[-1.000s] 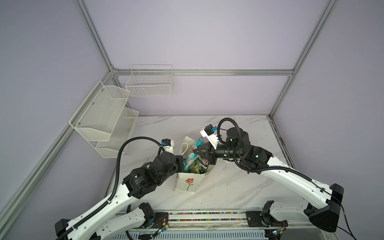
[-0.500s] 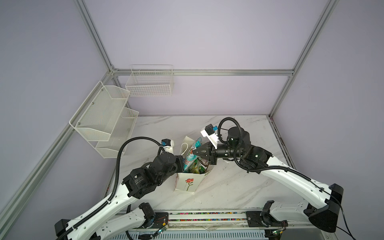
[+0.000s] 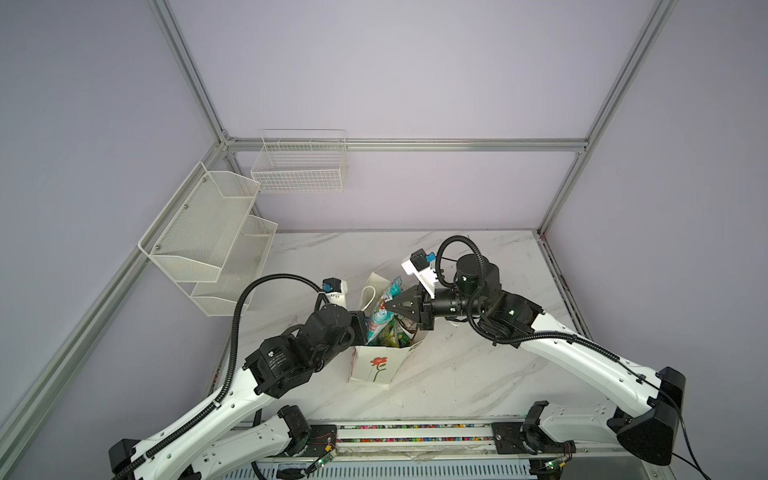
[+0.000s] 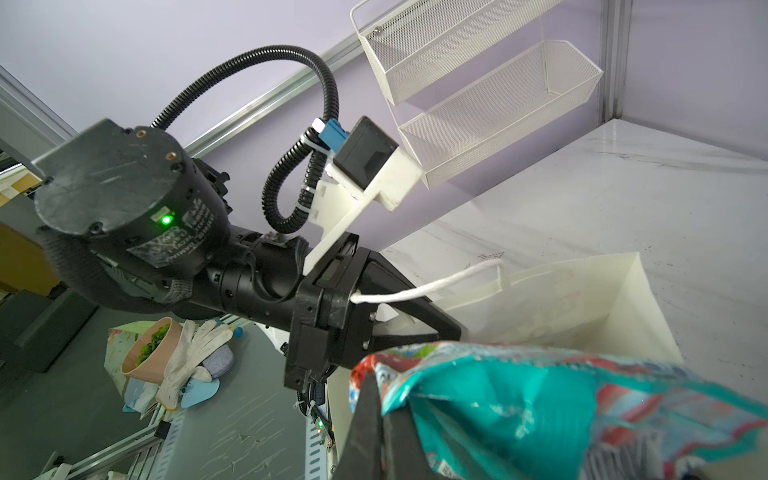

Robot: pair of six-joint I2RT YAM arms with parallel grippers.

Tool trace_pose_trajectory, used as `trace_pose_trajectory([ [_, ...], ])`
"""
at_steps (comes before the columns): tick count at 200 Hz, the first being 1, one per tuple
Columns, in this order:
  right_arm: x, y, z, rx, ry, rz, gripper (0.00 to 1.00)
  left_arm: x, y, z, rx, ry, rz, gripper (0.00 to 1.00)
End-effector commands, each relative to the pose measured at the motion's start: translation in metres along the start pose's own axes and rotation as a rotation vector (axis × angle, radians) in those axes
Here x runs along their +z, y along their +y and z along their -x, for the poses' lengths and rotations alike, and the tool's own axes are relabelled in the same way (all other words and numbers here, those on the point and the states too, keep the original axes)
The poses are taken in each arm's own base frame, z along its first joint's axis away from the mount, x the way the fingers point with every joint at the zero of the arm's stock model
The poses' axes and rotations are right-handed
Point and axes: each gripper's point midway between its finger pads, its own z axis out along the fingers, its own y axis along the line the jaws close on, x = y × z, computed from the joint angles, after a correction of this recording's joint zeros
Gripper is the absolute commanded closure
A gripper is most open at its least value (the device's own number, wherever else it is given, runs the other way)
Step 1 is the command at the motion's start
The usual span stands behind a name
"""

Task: Place the snacks into the paper bag
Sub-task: 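Push the teal bag deeper into the paper bag and open the right gripper, then lift the open right gripper out of the paper bag and draw it back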

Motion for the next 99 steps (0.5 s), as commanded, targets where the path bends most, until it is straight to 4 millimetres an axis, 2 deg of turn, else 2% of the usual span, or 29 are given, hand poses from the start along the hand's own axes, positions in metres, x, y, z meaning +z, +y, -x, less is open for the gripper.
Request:
trace_pose_trajectory([
  [1,-0.0084,0.0154,0.0196,-0.056,-0.070,0.050,0.97,-0.0092,-0.0103,0.0145,-0.024,-0.052,-0.053,1.00],
  [13,-0.0074,0.0144,0.0186,-0.053,-0.068,0.050,0.89,-0.0091,-0.0105,0.0138,-0.023,-0.050,-0.053,1.00],
  [21,-0.0073,0.0128,0.0187,-0.050,-0.069,0.045,0.76,-0.0088,-0.0100,0.0142,-0.024,-0.051,-0.051,1.00],
  [31,-0.0075,0.0122,0.0198,-0.050,-0.072,0.042,0.55,-0.0093,-0.0103,0.0148,-0.025,-0.053,-0.053,1.00],
  [40,-0.0073,0.0124,0.0195,-0.049,-0.071,0.043,0.45,-0.0091,-0.0111,0.0145,-0.023,-0.052,-0.054,1.00],
  [53,-0.0073,0.0135,0.0202,-0.051,-0.071,0.046,0.40,-0.0084,-0.0105,0.0147,-0.022,-0.051,-0.051,1.00],
  [99,-0.0131,0.0156,0.0255,-0.041,-0.089,0.031,0.39,-0.0078,-0.0116,0.0156,-0.019,-0.052,-0.049,1.00],
])
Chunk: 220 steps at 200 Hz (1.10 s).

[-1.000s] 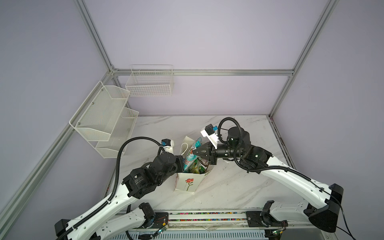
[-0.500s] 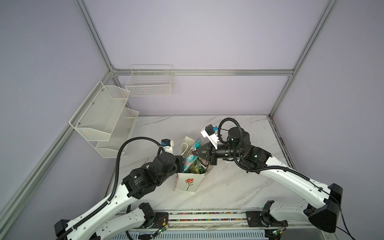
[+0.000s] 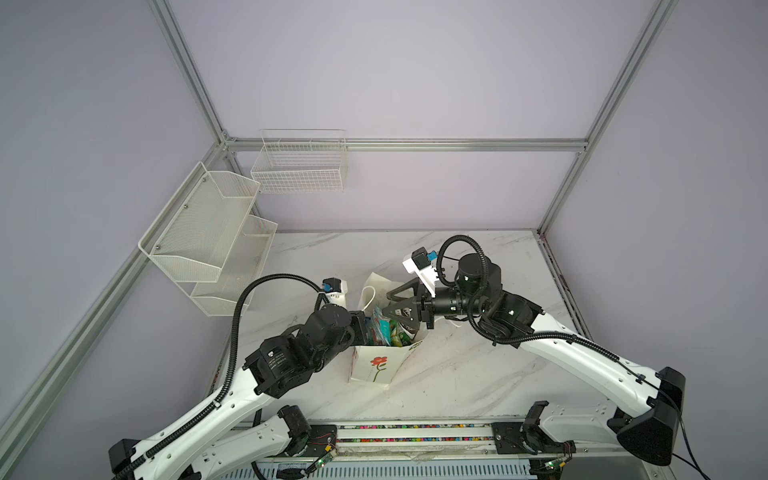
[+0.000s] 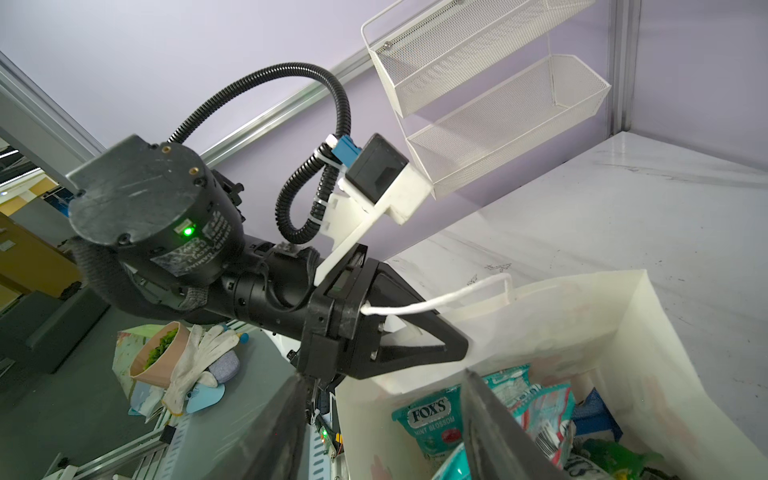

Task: Place the snacks into the paper bag
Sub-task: 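Lift the open right gripper out of the paper bag and draw it back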

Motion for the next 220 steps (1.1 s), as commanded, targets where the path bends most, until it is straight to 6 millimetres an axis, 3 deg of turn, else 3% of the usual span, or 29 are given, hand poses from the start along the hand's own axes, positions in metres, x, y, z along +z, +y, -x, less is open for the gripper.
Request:
trace_pose_trajectory([
  [1,-0.012,0.012,0.019,-0.032,-0.061,0.007,0.39,-0.008,-0.012,0.016,-0.020,-0.052,-0.049,1.00],
  [14,-0.017,0.009,0.025,-0.014,-0.081,-0.035,0.38,-0.007,-0.011,0.015,-0.019,-0.051,-0.046,1.00],
  [53,-0.041,-0.025,0.033,0.035,-0.118,-0.311,0.29,-0.007,-0.011,0.016,-0.017,-0.053,-0.043,1.00],
  [93,-0.071,-0.048,0.024,0.076,-0.106,-0.528,0.27,-0.007,-0.011,0.017,-0.015,-0.056,-0.042,1.00],
  [145,-0.097,-0.071,-0.009,0.166,-0.023,-0.717,0.28,-0.007,-0.011,0.017,-0.012,-0.056,-0.039,1.00],
  [220,-0.107,-0.085,-0.066,0.266,0.080,-0.776,0.27,-0.005,-0.011,0.016,-0.010,-0.052,-0.037,1.00],
])
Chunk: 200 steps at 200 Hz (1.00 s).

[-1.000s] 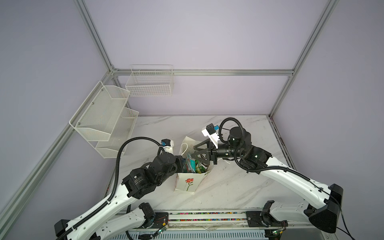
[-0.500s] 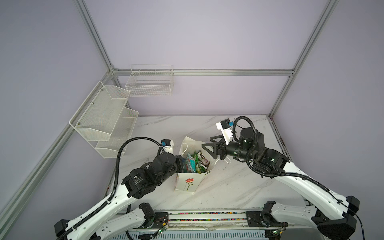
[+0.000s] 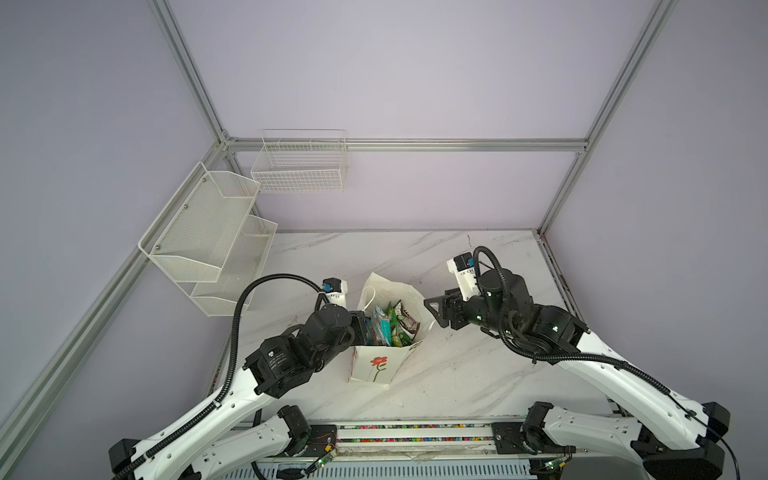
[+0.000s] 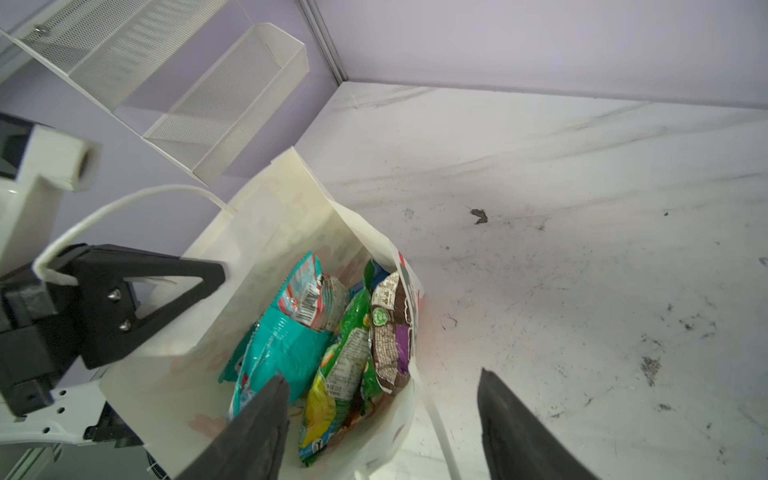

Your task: Place the snacks into the paper bag

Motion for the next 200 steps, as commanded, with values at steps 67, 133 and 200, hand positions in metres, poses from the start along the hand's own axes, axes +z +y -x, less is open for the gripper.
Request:
trace_pose_trajectory([
  [67,0.001,-0.006,-0.037,0.044,0.079,0.037,0.45,-0.005,-0.011,0.015,-0.014,-0.049,-0.039,1.00],
  [133,-0.006,0.011,-0.014,0.033,0.021,0.095,0.94,-0.005,-0.012,0.015,-0.015,-0.047,-0.041,1.00],
  [200,-0.017,0.027,0.033,-0.030,-0.079,0.110,1.00,0.001,-0.028,0.024,0.008,-0.044,-0.056,1.00],
])
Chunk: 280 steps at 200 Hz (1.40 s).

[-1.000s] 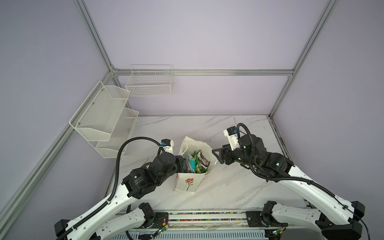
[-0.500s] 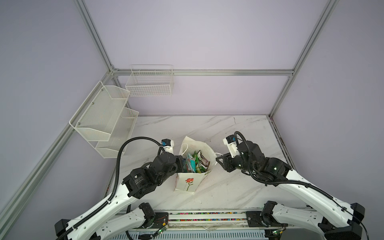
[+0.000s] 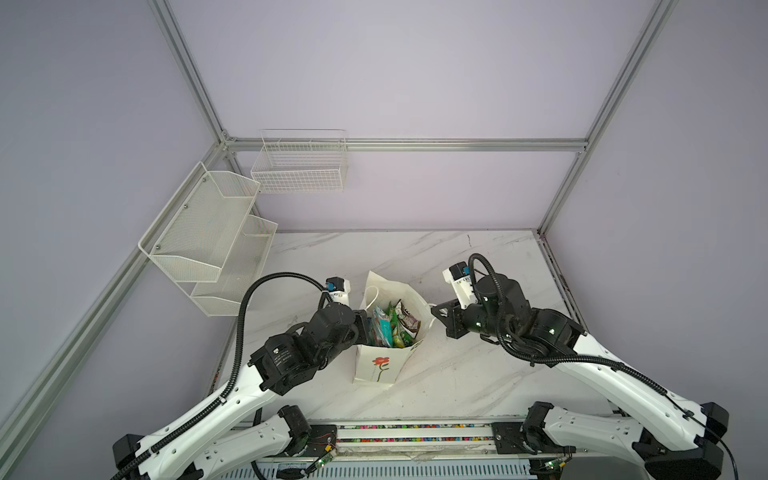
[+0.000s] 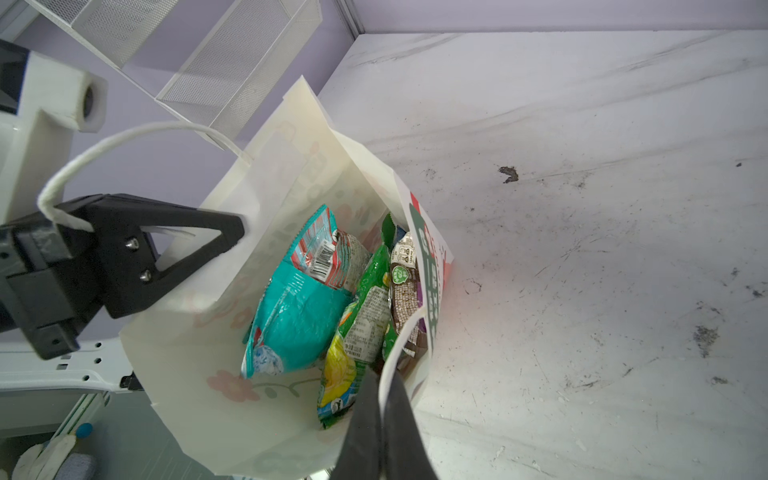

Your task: Place the snacks into the paper bag

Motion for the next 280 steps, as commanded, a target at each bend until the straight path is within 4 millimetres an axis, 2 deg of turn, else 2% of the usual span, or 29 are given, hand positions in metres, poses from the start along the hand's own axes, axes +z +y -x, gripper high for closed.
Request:
trace_pose_trajectory([
  [1,-0.021,0.017,0.047,-0.047,-0.144,0.033,1.00,-0.009,-0.025,0.028,-0.004,-0.059,-0.069,1.00],
  [37,-0.018,0.022,0.060,-0.075,-0.160,0.028,1.00,-0.004,-0.038,0.037,0.015,-0.068,-0.082,1.00],
  [141,-0.016,0.014,0.087,-0.086,-0.221,-0.064,1.00,0.005,-0.080,0.066,0.050,-0.114,-0.160,1.00],
  [280,-0.006,0.006,0.116,-0.098,-0.253,-0.129,1.00,0.014,-0.111,0.107,0.109,-0.198,-0.171,1.00],
])
